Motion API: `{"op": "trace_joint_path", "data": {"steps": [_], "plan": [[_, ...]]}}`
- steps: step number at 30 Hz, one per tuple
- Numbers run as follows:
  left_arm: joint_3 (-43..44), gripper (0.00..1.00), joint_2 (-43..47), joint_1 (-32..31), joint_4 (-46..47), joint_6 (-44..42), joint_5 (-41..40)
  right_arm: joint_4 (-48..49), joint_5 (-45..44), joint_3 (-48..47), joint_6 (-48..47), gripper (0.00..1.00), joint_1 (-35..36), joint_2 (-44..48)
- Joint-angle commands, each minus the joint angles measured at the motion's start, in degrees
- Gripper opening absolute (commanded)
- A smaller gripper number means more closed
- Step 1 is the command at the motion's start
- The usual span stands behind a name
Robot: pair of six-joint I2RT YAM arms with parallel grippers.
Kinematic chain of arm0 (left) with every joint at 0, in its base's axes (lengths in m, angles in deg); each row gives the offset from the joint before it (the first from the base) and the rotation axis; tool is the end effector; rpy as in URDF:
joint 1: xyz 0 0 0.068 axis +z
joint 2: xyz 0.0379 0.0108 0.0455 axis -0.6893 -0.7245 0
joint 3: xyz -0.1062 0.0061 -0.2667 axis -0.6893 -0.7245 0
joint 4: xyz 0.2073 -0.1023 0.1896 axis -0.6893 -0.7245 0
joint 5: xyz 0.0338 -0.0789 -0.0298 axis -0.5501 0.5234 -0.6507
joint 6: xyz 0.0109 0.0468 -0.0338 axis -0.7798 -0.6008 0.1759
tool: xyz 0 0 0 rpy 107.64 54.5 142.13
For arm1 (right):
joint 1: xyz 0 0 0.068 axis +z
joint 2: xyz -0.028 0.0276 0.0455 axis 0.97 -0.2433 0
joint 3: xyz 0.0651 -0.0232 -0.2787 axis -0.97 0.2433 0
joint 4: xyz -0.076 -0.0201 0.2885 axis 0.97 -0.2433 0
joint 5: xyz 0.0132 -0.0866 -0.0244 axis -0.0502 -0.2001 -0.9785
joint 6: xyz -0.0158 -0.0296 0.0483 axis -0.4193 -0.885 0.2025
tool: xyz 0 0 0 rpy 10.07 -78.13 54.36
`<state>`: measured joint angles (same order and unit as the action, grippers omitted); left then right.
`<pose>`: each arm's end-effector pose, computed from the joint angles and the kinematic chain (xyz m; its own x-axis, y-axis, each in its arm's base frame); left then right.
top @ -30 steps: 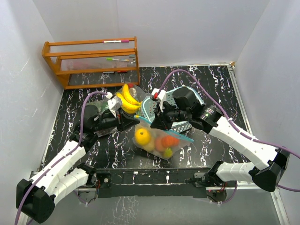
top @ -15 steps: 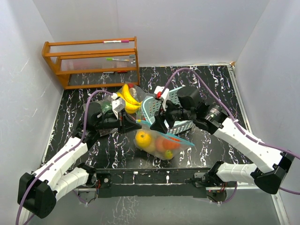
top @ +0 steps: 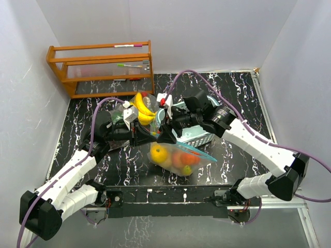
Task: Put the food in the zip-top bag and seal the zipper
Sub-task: Zip the zipper food storage bag at the center of the board.
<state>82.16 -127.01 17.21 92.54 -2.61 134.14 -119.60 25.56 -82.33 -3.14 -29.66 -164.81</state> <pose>0.2017 -0.1399 0.3147 -0.2296 -0.0087 -0.9732 0.9675 0.1069 -0.2292 0.2058 0.2518 0.3991 -0.2619 -0.4264 -0.8658 -0.9646 0.1431 0.2213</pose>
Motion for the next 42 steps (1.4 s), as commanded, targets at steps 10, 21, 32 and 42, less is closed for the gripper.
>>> {"op": "trace_joint_path", "data": {"steps": [10,21,32,42], "plan": [[2.28,0.00,0.66,-0.08,0.81,-0.34,2.50,4.71,6.58,-4.23,-2.23,0.54,-0.22,-1.76],[2.41,0.00,0.67,-0.09,0.77,-0.21,2.41,6.67,4.74,-4.19,0.06,0.52,-0.21,-3.78],[2.43,0.00,0.83,-0.04,0.44,-0.20,2.23,5.74,5.63,-5.06,1.25,0.37,-0.21,-6.02],[2.54,0.00,1.26,-0.08,0.14,-0.21,1.64,4.08,4.51,-6.21,2.43,0.09,-0.29,-6.80]]}}
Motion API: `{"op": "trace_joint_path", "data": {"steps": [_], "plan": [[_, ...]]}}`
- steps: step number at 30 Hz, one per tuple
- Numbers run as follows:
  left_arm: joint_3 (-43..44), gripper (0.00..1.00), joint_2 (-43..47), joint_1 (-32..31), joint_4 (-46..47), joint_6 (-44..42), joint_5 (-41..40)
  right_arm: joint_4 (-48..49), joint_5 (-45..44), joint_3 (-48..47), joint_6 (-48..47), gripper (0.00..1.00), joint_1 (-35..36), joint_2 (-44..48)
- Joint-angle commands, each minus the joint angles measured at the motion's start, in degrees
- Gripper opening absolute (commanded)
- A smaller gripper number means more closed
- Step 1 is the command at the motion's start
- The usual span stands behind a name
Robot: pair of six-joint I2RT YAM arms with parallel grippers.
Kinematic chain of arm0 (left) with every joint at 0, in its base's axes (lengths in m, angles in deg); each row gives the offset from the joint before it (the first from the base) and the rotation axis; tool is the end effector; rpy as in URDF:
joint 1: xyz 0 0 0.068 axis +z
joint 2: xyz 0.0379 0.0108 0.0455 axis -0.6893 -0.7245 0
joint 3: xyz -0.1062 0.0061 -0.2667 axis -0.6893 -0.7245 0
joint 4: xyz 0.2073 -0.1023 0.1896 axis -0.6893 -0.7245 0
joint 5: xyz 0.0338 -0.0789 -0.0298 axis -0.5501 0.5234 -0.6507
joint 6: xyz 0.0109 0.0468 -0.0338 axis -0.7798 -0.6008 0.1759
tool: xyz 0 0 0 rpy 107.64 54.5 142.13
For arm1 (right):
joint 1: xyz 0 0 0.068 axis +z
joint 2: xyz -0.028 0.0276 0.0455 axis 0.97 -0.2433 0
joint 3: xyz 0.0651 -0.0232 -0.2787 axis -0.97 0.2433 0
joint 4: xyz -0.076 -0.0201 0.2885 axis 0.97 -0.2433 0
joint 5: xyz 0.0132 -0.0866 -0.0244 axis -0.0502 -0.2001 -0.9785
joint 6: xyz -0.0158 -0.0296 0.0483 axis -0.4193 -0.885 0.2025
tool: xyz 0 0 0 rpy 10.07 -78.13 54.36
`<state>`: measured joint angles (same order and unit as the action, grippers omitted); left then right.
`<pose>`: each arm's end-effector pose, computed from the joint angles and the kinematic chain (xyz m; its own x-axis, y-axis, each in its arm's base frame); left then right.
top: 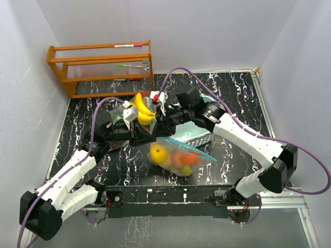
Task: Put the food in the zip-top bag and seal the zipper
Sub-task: Zip the zipper food storage bag at the center of the board.
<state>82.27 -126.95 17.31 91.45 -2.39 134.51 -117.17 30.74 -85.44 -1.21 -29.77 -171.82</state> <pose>0.2015 -0.1395 0.3139 -0.2474 -0.0013 -0.9689 0.9636 0.1039 -0.2462 0.2280 0.2783 0.3851 -0.3103 -0.4286 -0.8485 -0.9488 0.0837 0.3047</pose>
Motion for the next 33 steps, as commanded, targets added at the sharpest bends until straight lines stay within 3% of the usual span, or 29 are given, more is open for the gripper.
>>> {"op": "trace_joint_path", "data": {"steps": [1,20,33], "plan": [[2.47,0.00,1.26,-0.19,1.08,-0.43,1.05,1.42,-0.91,-3.11,0.57,0.08,-0.18,0.39],[3.46,0.00,2.62,-0.19,-0.93,-0.99,-1.57,-3.43,-5.75,2.02,1.37,0.08,-1.61,6.58],[2.79,0.00,1.34,-0.19,2.53,1.82,-3.15,-2.33,-6.71,4.15,4.16,0.08,-2.15,10.35]]}}
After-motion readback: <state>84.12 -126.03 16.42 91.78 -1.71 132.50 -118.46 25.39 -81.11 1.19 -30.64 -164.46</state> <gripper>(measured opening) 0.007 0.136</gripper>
